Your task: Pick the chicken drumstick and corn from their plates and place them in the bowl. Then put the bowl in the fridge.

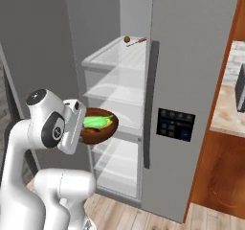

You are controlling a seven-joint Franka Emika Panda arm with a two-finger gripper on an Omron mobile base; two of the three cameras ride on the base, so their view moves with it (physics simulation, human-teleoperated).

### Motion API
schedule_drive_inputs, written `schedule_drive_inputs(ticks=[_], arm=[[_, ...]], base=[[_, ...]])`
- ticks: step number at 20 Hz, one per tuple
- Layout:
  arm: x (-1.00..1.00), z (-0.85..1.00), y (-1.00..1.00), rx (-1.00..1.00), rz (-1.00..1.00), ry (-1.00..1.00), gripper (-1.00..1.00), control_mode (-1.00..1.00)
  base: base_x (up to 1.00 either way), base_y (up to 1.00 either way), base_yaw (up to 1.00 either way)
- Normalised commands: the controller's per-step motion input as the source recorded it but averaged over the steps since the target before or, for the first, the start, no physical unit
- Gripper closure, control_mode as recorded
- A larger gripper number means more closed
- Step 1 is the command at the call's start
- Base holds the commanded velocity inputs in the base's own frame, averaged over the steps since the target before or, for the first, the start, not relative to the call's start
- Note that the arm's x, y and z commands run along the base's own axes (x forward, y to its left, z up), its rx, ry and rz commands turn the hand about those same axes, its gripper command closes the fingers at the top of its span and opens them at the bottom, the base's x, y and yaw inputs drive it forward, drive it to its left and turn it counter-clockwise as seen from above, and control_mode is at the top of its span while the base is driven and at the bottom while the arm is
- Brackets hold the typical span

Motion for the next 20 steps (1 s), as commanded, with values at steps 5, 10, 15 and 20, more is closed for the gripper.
schedule_drive_inputs(ticks=[5, 10, 15, 20], arm=[[0.00, 0.00, 0.00, 0.00, 0.00, 0.00, 1.00, 1.00], [0.00, 0.00, 0.00, 0.00, 0.00, 0.00, 1.00, 1.00], [0.00, 0.00, 0.00, 0.00, 0.00, 0.00, 1.00, 1.00], [0.00, 0.00, 0.00, 0.00, 0.00, 0.00, 1.00, 1.00]], base=[[0.68, 0.18, 0.02], [0.63, 0.00, -0.03], [0.67, -0.01, -0.16], [0.44, -0.34, -0.12]])
